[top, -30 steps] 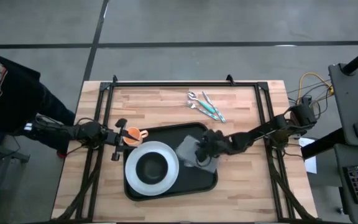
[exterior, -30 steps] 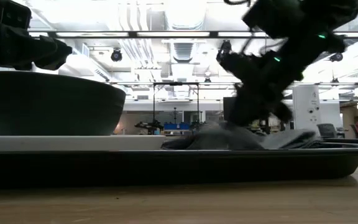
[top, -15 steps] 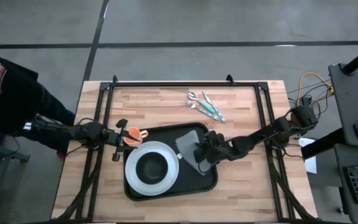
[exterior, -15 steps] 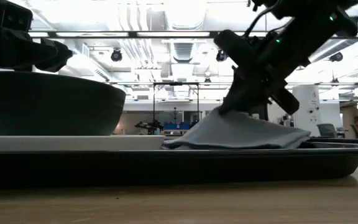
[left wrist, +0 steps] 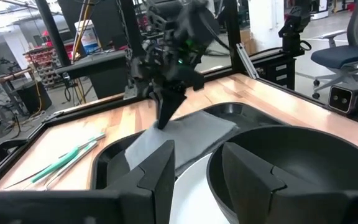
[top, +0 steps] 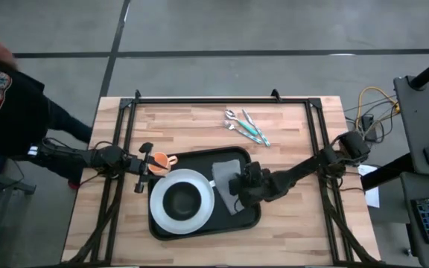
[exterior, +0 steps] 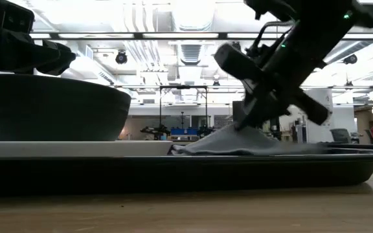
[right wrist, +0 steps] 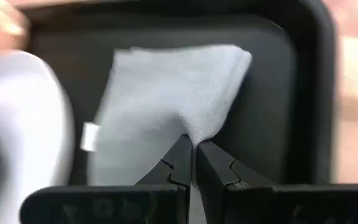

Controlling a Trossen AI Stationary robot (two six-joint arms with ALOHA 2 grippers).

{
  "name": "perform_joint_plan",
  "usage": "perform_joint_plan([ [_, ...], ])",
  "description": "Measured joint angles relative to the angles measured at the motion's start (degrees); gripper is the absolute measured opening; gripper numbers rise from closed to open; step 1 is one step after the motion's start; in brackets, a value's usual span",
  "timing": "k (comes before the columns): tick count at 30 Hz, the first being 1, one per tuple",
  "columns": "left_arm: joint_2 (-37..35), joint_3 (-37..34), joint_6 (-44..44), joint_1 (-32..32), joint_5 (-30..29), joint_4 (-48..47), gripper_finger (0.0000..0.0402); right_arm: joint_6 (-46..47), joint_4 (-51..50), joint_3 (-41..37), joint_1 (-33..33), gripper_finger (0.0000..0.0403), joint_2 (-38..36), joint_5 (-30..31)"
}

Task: Set up tray
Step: Put the gray napkin on the black tray to the right of the white plate

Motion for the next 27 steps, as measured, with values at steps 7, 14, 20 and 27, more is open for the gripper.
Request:
perform_joint_plan([
  [7, 0.69, 0.0, 0.01, 0.0, 0.02, -0.01, 0.0116, 15.12, -19.71, 11.46, 3.41, 0.0009, 7.58, -2.19],
  [14, 1.2, -0.02, 0.02, 0.0, 0.02, 0.04, 0.0116, 17.16, -31.56, 22.13, 4.07, 0.0009, 12.95, -3.3],
  [20, 1.25, -0.02, 0.02, -0.01, 0.02, 0.03, 0.0116, 13.59, -32.24, 22.66, 3.13, 0.0008, 13.59, -3.66],
  [27, 1.53, 0.0, 0.01, -0.02, 0.02, 0.02, 0.0116, 11.98, -34.75, 19.36, 2.83, 0.0008, 13.14, -7.38],
])
